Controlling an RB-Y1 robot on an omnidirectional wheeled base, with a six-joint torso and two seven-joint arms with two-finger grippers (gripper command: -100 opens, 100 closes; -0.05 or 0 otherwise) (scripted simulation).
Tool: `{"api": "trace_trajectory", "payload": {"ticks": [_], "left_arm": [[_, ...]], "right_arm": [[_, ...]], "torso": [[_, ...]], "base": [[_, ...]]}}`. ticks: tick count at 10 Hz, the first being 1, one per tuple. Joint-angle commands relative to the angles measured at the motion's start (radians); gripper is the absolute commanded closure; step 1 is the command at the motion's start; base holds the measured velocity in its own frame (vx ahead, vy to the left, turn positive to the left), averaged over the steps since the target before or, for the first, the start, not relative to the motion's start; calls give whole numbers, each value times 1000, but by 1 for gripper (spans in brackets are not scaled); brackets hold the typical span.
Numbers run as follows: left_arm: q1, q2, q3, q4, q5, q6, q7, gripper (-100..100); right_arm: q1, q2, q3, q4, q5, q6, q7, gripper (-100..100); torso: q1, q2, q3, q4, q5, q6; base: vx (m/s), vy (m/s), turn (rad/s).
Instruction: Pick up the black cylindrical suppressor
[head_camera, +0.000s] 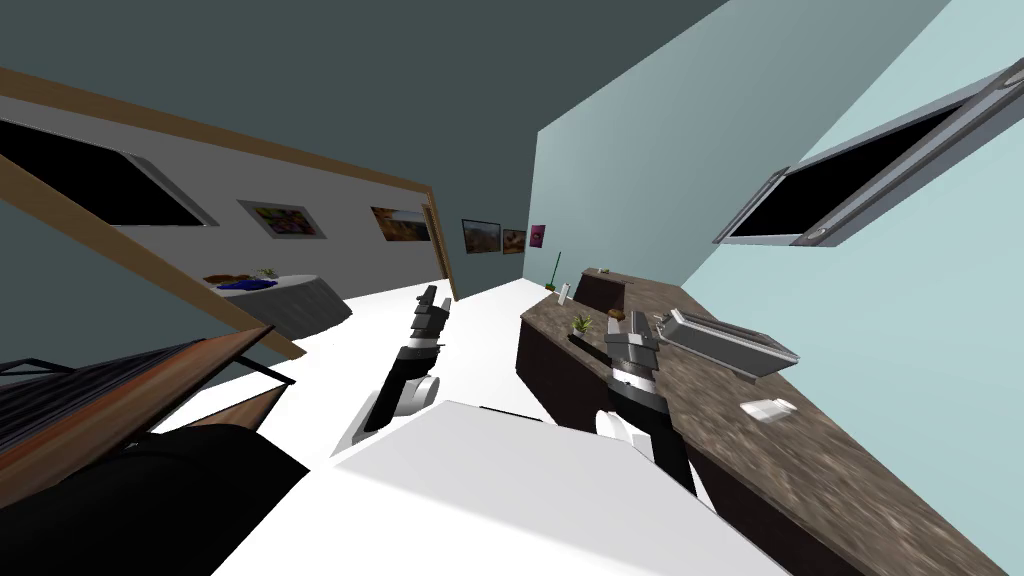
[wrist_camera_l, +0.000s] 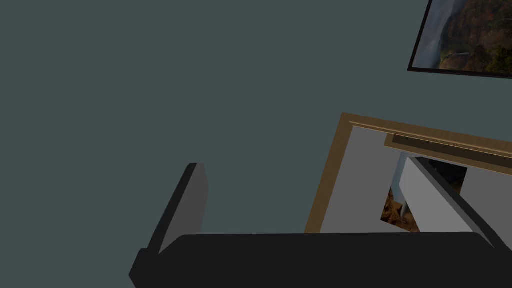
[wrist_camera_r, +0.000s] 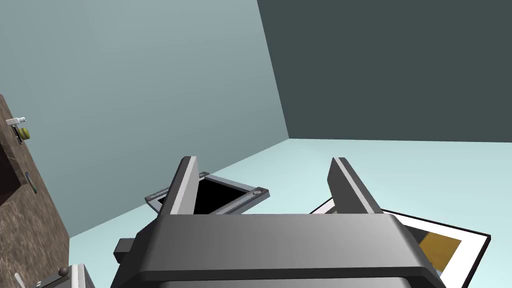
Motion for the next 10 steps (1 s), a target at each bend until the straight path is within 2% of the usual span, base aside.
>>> {"api": "trace_trajectory", "payload": {"ticks": [1,2,3,5,6,8,9,10], "left_arm": [[0,0,0,0,0,0,0,0],[0,0,0,0,0,0,0,0],[0,0,0,0,0,0,0,0],[0,0,0,0,0,0,0,0],[0,0,0,0,0,0,0,0],[0,0,0,0,0,0,0,0],[0,0,0,0,0,0,0,0],[0,0,0,0,0,0,0,0]], "right_arm": [[15,-50,5,7,7,0,16,-100],[29,-79,10,15,15,0,31,-100],[29,-88,10,15,15,0,31,-100],[66,-156,23,41,38,-2,71,-100],[66,-171,23,41,38,-2,71,-100],[107,-240,35,85,70,-7,117,-100],[107,-256,35,85,70,-7,117,-100],[128,-292,40,113,90,-10,141,-100]], "torso": [[0,0,0,0,0,0],[1,1,1,0,0,0],[4,2,1,0,1,0],[4,5,3,1,1,0],[6,5,3,1,1,0],[5,4,2,1,1,0],[6,5,3,1,1,0],[6,4,2,1,1,0]], "base": [[-17,21,-5],[-41,70,-4],[-54,63,-8],[-72,77,1],[-55,79,-11],[-61,88,7],[-49,88,-7],[-52,89,11]]}}
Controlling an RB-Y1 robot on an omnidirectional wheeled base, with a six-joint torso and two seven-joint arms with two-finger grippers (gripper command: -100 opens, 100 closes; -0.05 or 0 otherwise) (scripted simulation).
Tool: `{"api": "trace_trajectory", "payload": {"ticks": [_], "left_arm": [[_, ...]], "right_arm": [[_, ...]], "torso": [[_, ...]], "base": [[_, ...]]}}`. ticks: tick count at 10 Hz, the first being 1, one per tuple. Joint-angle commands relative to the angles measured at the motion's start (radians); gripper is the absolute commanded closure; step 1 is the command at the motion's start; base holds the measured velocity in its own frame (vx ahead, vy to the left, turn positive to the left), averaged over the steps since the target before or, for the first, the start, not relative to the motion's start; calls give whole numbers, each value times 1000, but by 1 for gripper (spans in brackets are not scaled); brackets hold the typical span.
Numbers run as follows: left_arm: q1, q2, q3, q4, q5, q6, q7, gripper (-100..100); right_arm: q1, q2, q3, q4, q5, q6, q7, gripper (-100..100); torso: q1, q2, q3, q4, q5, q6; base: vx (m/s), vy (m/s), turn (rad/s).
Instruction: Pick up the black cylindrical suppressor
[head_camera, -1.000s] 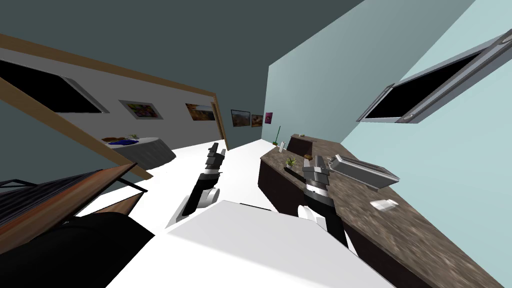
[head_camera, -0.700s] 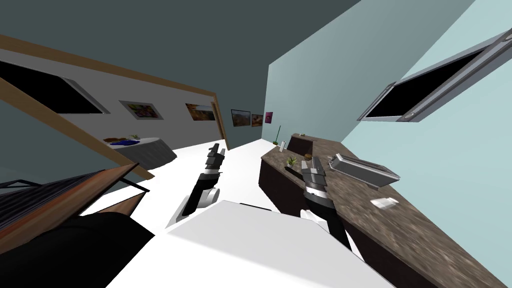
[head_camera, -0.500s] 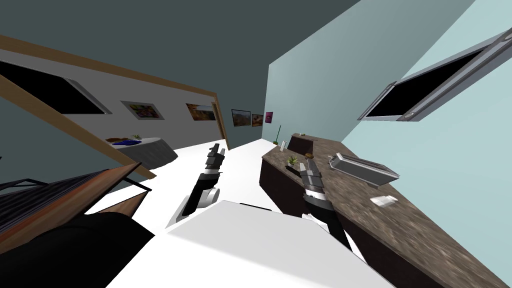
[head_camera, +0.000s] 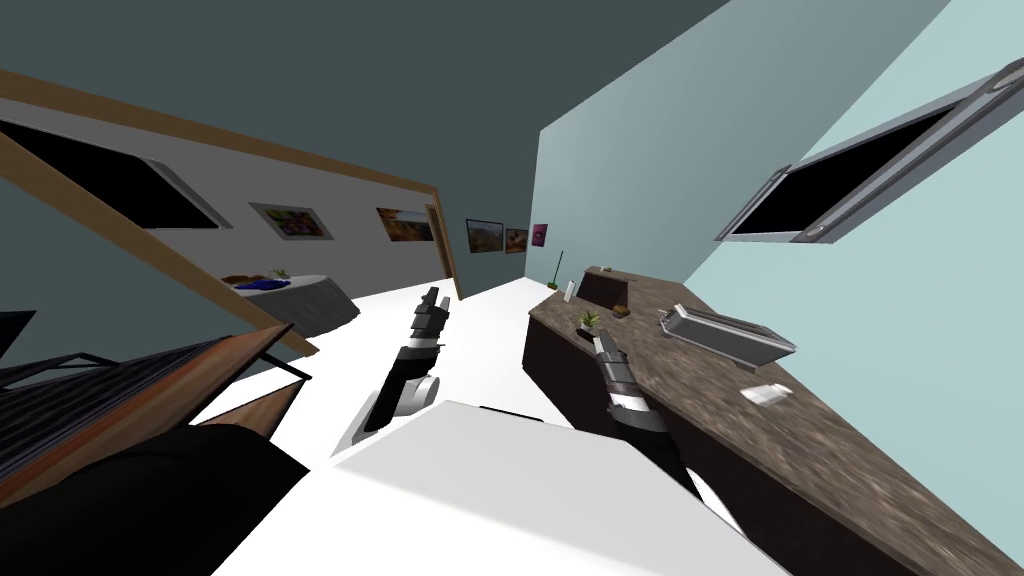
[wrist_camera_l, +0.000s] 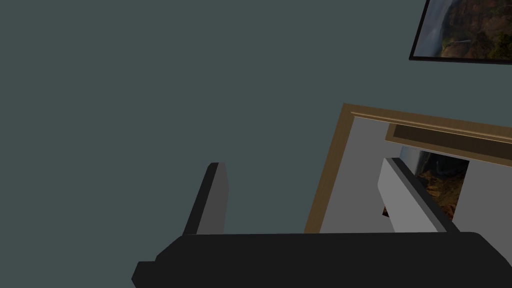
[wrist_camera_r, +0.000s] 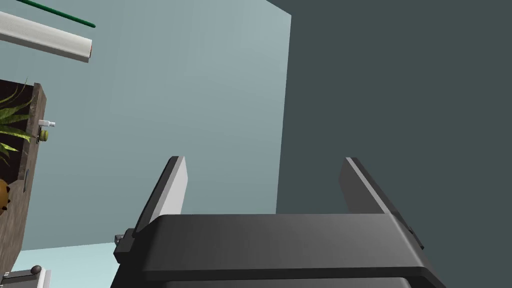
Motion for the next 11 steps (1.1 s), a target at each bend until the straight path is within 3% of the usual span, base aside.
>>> {"api": "trace_trajectory", "payload": {"ticks": [1,2,3,7,10,11], "left_arm": [[0,0,0,0,0,0,0,0],[0,0,0,0,0,0,0,0],[0,0,0,0,0,0,0,0],[0,0,0,0,0,0,0,0],[0,0,0,0,0,0,0,0],[0,0,0,0,0,0,0,0]], "right_arm": [[-3,-24,5,29,12,-4,16,-100],[18,-66,9,62,34,-8,40,-100],[18,-69,9,62,34,-8,40,-100],[76,-201,15,176,113,-27,109,-100],[94,-255,15,230,144,-36,130,-100],[110,-300,12,261,177,-45,151,-100]], "torso": [[0,0,0,0,0,0],[-1,-1,-1,0,0,0],[-1,-2,-1,0,0,0],[1,-2,-1,0,0,0],[1,-3,-2,0,0,0],[-1,-4,-2,-1,0,0]], "base": [[-35,63,-5],[-27,74,15],[-25,74,3],[-30,108,16],[-14,90,14],[10,78,35]]}}
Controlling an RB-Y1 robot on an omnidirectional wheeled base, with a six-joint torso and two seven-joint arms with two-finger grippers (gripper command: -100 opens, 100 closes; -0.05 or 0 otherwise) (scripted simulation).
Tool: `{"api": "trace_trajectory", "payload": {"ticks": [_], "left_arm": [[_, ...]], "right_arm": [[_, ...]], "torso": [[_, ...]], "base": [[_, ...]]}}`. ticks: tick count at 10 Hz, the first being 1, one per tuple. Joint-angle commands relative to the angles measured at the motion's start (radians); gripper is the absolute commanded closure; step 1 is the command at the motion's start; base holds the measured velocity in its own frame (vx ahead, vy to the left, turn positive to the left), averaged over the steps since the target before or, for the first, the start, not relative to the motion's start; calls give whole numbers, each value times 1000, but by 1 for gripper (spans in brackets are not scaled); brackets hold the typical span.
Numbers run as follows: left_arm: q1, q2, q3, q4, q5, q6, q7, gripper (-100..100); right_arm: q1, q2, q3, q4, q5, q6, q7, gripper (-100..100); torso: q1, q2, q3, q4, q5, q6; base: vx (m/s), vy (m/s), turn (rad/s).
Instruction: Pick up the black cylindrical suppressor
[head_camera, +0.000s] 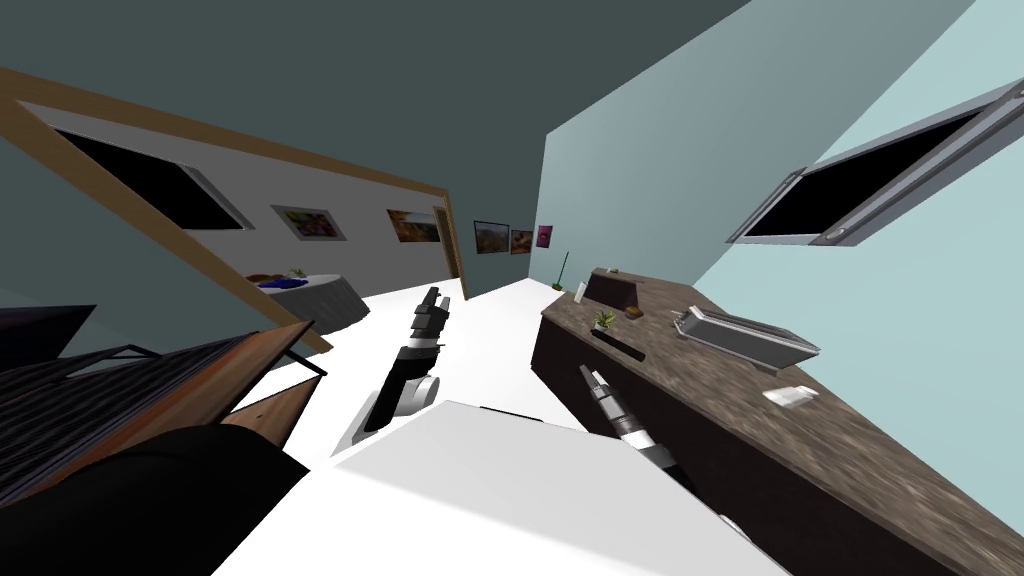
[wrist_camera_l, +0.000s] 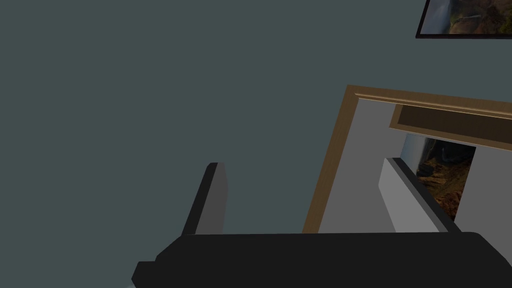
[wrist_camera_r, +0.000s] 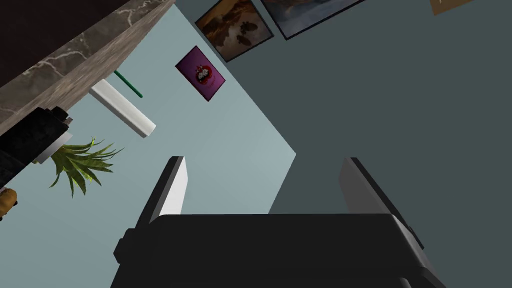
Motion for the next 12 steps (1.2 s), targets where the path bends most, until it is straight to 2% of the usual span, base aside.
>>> {"api": "trace_trajectory", "payload": {"ticks": [1,2,3,4,5,6,7,8,9,11,12], "left_arm": [[0,0,0,0,0,0,0,0],[0,0,0,0,0,0,0,0],[0,0,0,0,0,0,0,0],[0,0,0,0,0,0,0,0],[0,0,0,0,0,0,0,0],[0,0,0,0,0,0,0,0],[0,0,0,0,0,0,0,0],[0,0,0,0,0,0,0,0],[0,0,0,0,0,0,0,0],[0,0,0,0,0,0,0,0],[0,0,0,0,0,0,0,0]], "right_arm": [[10,-23,-4,50,15,-19,13,-100],[10,-23,-4,52,15,-19,13,-100],[25,-69,-8,87,49,-29,33,-100],[25,-69,-8,106,49,-29,33,-100],[38,-108,-15,148,85,-39,51,-100],[38,-115,-15,163,85,-39,51,-100],[50,-152,-23,209,122,-49,69,-100],[50,-161,-23,223,122,-49,69,-100],[60,-196,-32,253,159,-60,85,-100],[60,-206,-32,285,159,-60,85,-100],[69,-252,-41,316,197,-72,100,-100]], "torso": [[0,0,0,0,0,0],[0,0,0,0,0,0],[-2,0,0,0,0,0],[-1,0,0,0,0,0],[-1,0,0,0,0,0],[0,0,0,0,0,0],[0,-1,-1,0,0,0],[0,-2,-1,0,0,0],[-1,-2,-1,0,0,0],[-1,-3,-2,-1,0,0],[-3,-1,-1,0,0,0]], "base": [[10,76,18],[-1,37,-8],[5,73,50],[6,70,16],[15,91,50],[23,81,13],[43,87,45],[43,71,26],[47,78,65],[32,47,13],[49,48,66]]}}
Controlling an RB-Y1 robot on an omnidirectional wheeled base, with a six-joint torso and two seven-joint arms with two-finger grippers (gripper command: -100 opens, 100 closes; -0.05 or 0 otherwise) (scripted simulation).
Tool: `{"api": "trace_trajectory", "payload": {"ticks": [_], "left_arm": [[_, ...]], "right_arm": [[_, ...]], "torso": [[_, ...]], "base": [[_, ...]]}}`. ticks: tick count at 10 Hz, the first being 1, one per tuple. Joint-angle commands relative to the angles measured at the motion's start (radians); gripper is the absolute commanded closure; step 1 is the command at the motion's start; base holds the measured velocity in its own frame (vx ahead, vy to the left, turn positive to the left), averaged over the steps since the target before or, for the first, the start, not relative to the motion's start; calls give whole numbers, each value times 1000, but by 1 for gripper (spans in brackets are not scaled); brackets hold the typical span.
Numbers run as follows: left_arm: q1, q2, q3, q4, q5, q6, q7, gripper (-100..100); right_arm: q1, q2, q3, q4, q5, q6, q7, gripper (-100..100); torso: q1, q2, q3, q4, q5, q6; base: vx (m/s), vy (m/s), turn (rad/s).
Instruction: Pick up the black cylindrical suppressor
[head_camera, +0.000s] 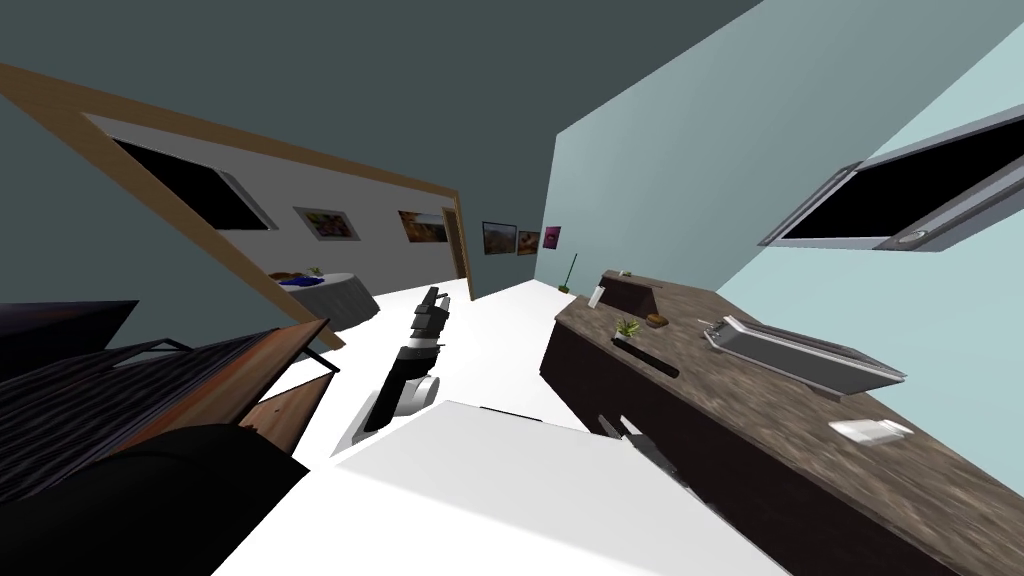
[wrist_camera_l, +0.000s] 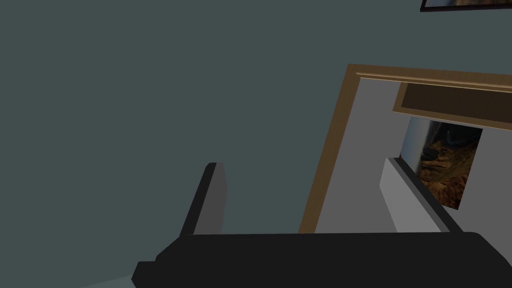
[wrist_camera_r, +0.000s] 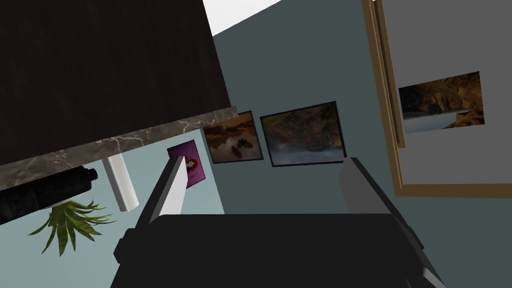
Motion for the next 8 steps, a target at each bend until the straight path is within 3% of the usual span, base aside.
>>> {"api": "trace_trajectory", "payload": {"ticks": [1,2,4,5,6,7,8], "left_arm": [[0,0,0,0,0,0,0,0],[0,0,0,0,0,0,0,0],[0,0,0,0,0,0,0,0],[0,0,0,0,0,0,0,0],[0,0,0,0,0,0,0,0],[0,0,0,0,0,0,0,0],[0,0,0,0,0,0,0,0]], "right_arm": [[1,-25,-4,47,18,-3,6,-100],[8,-67,-13,79,57,-15,20,-100],[8,-71,-13,111,57,-15,20,-100],[13,-118,-23,144,96,-29,33,-100],[13,-118,-23,172,96,-29,33,-100],[17,-163,-32,216,135,-42,44,-100],[17,-164,-32,228,135,-42,44,-100]], "torso": [[0,0,0,0,0,0],[0,0,0,0,0,0],[1,-2,-1,-1,0,0],[-1,0,0,0,0,0],[-1,-1,-1,0,0,0],[-1,-1,-1,0,0,0],[0,-3,-2,-1,0,0]], "base": [[47,47,33],[75,67,85],[59,36,11],[60,30,81],[64,35,56],[91,44,78],[84,36,40]]}}
